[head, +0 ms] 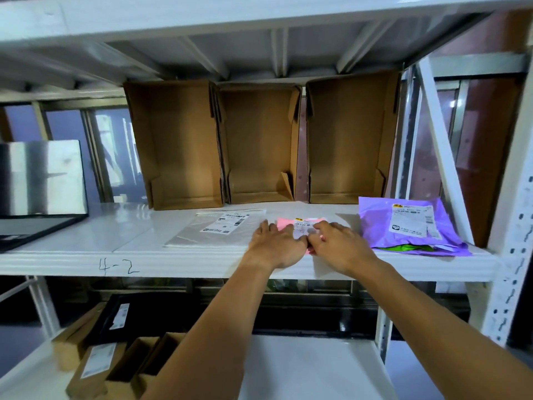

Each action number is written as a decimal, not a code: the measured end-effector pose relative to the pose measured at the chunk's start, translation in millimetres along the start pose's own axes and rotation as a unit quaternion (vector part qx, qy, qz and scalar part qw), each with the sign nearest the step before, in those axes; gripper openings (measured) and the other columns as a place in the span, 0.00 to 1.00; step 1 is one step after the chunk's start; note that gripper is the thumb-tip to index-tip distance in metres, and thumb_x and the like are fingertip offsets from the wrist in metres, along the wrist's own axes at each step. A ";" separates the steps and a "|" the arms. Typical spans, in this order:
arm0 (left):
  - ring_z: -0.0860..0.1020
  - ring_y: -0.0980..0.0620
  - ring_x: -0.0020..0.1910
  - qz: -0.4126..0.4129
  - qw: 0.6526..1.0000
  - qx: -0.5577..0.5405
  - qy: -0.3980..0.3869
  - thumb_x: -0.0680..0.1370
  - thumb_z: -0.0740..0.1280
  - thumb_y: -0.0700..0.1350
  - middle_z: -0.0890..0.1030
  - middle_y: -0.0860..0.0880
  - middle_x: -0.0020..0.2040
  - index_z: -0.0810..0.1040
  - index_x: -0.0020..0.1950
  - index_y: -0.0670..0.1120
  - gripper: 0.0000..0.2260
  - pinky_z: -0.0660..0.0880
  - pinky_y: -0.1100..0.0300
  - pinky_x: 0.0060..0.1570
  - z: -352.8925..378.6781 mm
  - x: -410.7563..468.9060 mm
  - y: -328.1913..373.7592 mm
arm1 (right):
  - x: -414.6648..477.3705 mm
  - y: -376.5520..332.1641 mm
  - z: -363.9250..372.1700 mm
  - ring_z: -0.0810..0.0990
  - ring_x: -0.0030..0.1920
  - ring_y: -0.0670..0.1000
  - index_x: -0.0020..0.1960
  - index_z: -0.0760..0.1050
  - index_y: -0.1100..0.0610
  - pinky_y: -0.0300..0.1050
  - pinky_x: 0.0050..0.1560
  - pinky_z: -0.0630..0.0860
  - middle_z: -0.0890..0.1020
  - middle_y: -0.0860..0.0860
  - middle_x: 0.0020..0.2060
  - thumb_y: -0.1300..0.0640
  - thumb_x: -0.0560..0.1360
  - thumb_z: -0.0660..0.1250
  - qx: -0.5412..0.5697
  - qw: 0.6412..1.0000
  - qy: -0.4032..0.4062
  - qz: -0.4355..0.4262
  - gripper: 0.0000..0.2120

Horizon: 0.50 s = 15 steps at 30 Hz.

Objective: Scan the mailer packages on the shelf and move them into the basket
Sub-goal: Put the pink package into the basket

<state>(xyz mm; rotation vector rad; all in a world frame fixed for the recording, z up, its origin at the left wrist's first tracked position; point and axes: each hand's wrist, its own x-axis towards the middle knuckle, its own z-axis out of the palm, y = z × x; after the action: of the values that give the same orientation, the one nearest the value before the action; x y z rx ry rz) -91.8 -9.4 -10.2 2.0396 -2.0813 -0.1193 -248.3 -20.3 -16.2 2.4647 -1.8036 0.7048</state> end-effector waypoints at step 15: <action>0.73 0.40 0.66 0.020 0.993 -0.001 0.116 0.81 0.56 0.61 0.75 0.41 0.69 0.67 0.74 0.43 0.28 0.68 0.49 0.66 2.8 -19.0 9.7 | -38.4 -4.4 6.4 0.79 0.56 0.61 0.67 0.71 0.59 0.51 0.57 0.72 0.82 0.60 0.55 0.44 0.82 0.53 -0.036 0.990 0.134 -0.016 0.23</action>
<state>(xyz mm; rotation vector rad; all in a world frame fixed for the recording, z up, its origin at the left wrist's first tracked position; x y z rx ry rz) -101.7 9.5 -12.8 1.9082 -1.9751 0.1182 -251.2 14.2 -34.6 2.2233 -1.6587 0.9024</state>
